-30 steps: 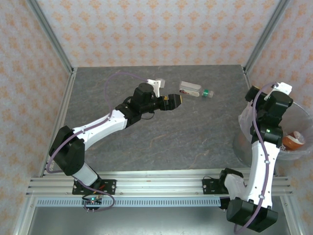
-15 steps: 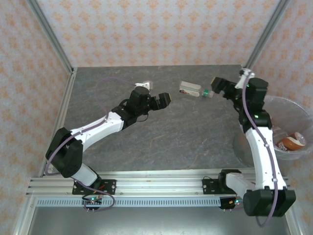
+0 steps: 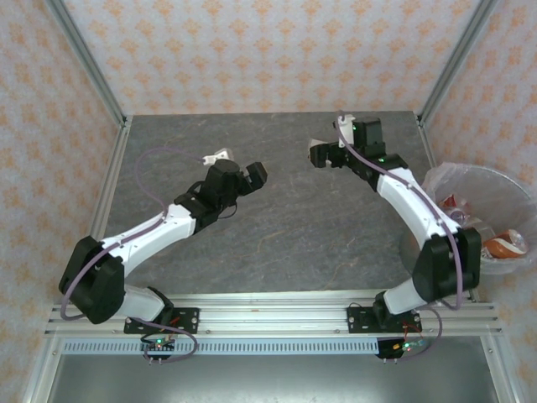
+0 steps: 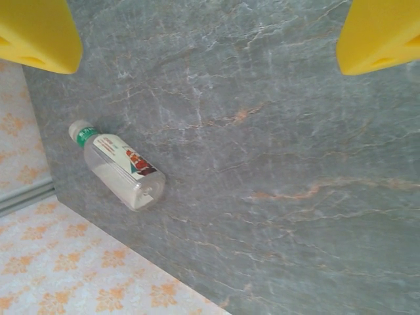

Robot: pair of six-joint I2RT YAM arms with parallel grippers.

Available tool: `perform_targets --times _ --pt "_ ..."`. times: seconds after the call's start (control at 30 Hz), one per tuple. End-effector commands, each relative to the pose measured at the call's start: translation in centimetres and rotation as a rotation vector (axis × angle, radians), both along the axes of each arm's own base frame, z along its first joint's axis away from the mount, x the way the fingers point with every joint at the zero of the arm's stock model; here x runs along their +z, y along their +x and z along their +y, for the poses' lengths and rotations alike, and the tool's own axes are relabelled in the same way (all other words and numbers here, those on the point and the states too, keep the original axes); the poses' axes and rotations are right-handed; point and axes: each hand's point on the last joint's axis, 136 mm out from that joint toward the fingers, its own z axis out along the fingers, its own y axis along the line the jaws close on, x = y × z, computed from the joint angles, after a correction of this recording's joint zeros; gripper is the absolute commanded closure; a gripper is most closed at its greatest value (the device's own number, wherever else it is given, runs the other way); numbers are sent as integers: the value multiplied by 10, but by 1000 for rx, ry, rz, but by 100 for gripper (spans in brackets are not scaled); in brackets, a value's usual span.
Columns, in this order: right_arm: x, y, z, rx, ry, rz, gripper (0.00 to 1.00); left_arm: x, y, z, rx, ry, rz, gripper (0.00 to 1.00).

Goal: Put the plastic bottles in the bin

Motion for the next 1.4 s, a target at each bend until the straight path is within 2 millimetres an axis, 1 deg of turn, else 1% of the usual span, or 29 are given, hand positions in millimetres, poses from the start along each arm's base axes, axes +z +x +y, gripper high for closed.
perform_targets --times 0.0,0.1,0.23,0.33,0.4,0.47,0.5,0.57,0.63,0.73,0.83,0.9,0.97,1.07,1.17,1.2,1.3,1.37 --pt "-7 21 -3 2 -85 -15 1 1 -10 27 97 29 -3 0" --pt "-22 39 -11 -70 -111 17 1 2 -18 40 132 47 -9 0" --pt "-42 56 -11 -95 -120 53 1 5 -25 50 153 69 -11 0" --pt "-59 71 -16 -113 -127 92 1 7 -27 52 159 67 -13 0" --pt "-68 83 -28 -160 -137 118 1 6 -29 54 163 63 -13 0" --pt "-73 96 -42 -221 -111 144 1 5 -30 55 170 61 -10 0" --pt "-74 103 -46 -238 -82 158 1 4 -31 55 172 61 -9 0" --pt "-78 115 -47 -233 -45 177 1 3 -30 56 177 58 -5 0" --pt "-89 124 -47 -223 -52 218 1 2 -29 53 171 56 0 0" --pt "-105 136 -53 -237 -58 285 1 1 -27 49 159 51 9 0" --pt "-115 145 -72 -330 -52 354 1 -2 -27 50 161 59 18 0" --pt "-119 148 -77 -352 12 397 1 -3 -28 52 166 66 22 0" --pt "-122 147 -72 -335 70 422 1 -4 -28 52 165 72 22 0" --pt "-129 140 -63 -297 101 461 1 -5 -29 52 156 80 26 0" --pt "-132 131 -64 -305 99 489 1 -5 -29 52 152 83 27 0" --pt "-131 126 -63 -302 105 493 1 -6 -30 51 149 84 29 0" --pt "-119 113 -57 -284 150 472 1 -8 -30 49 138 79 33 0" --pt "-116 105 -52 -260 180 463 1 -9 -30 49 136 76 31 0"
